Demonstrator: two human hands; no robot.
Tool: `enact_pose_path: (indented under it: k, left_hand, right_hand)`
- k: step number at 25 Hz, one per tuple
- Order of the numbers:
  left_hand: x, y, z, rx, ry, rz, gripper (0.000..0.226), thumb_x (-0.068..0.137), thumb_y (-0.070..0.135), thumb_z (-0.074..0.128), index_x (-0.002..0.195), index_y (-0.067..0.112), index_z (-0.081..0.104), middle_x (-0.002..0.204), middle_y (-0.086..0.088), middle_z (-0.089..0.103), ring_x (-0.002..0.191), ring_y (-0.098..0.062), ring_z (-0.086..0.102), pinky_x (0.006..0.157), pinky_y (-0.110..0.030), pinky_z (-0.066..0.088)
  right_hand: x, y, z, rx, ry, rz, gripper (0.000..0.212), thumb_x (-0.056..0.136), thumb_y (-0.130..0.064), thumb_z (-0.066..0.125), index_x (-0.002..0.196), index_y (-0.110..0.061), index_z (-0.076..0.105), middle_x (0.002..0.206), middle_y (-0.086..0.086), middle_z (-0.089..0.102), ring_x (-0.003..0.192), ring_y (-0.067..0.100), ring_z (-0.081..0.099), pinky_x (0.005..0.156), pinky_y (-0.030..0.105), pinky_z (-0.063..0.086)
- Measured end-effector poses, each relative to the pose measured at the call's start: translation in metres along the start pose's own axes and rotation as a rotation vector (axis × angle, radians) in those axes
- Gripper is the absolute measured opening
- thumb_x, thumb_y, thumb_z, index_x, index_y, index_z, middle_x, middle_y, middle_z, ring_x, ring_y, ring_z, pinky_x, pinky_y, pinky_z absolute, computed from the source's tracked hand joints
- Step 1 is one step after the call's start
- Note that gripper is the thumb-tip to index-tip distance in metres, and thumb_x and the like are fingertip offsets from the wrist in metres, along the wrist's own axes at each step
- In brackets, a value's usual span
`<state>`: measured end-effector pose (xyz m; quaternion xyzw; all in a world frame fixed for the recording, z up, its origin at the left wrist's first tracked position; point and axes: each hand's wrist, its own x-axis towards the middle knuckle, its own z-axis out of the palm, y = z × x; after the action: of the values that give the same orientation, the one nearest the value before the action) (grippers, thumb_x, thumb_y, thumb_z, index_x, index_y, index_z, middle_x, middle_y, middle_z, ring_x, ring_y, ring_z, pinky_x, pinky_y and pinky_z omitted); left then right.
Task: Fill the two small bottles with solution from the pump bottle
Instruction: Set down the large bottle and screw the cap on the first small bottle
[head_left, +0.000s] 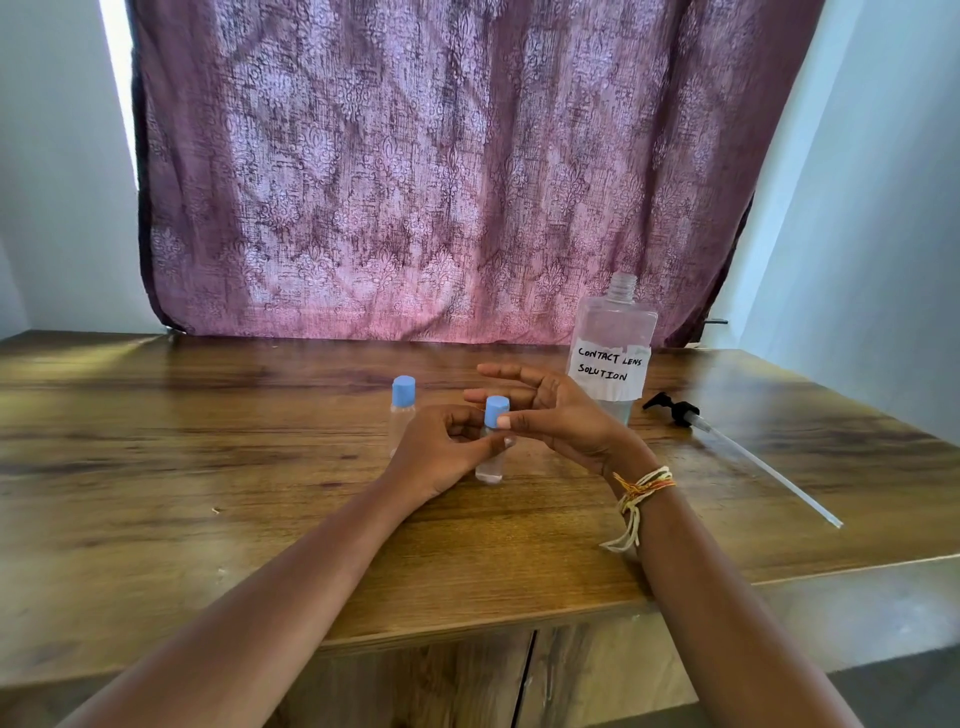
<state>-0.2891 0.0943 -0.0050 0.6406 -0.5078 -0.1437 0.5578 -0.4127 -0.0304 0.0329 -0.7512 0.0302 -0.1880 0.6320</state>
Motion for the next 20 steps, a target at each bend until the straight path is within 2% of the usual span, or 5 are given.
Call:
enact_pose_path:
  k: [4,8,13,18,20]
  left_hand:
    - [0.0,0.001,0.0,0.027,-0.003,-0.022,0.024,0.08,0.026,0.077,0.099,0.012,0.076,0.088,0.001,0.076,0.082,-0.007,0.069,0.071,-0.016,0.05]
    - [0.001,0.001,0.0,0.094,0.02,-0.026,0.018,0.078,0.028,0.078,0.088,0.013,0.078,0.069,0.007,0.07,0.062,-0.001,0.059,0.058,-0.014,0.042]
    - [0.001,0.0,0.001,0.092,0.044,-0.04,0.019,0.075,0.031,0.08,0.086,0.016,0.08,0.076,-0.005,0.076,0.075,-0.025,0.07,0.067,-0.039,0.05]
    - [0.0,0.001,-0.001,0.046,0.043,-0.039,0.03,0.075,0.031,0.08,0.101,0.017,0.078,0.092,0.003,0.078,0.087,-0.006,0.071,0.081,-0.027,0.055]
    - [-0.002,0.002,0.0,0.069,0.056,-0.023,0.036,0.074,0.031,0.081,0.106,0.016,0.076,0.099,0.002,0.077,0.093,-0.006,0.07,0.086,-0.024,0.055]
  right_hand:
    - [-0.001,0.001,-0.002,-0.006,-0.018,-0.004,0.05,0.082,0.007,0.063,0.13,-0.005,0.053,0.124,0.023,0.063,0.113,0.029,0.064,0.096,0.035,0.053]
    - [0.001,0.002,0.0,-0.129,0.093,-0.035,0.036,0.081,0.011,0.065,0.114,-0.005,0.065,0.107,0.013,0.072,0.096,0.019,0.071,0.086,0.028,0.057]
    - [0.002,0.003,0.003,-0.175,0.21,-0.052,0.034,0.074,0.01,0.073,0.104,-0.006,0.07,0.1,0.022,0.072,0.088,0.019,0.071,0.083,0.028,0.059]
    - [0.003,0.013,-0.006,-0.138,0.003,0.098,0.07,0.073,0.007,0.076,0.135,-0.008,0.048,0.126,0.014,0.064,0.118,0.024,0.062,0.099,0.036,0.051]
    - [0.004,0.02,-0.009,-0.338,-0.061,0.152,0.076,0.066,-0.008,0.081,0.134,-0.011,0.049,0.127,0.01,0.064,0.118,0.024,0.062,0.102,0.039,0.049]
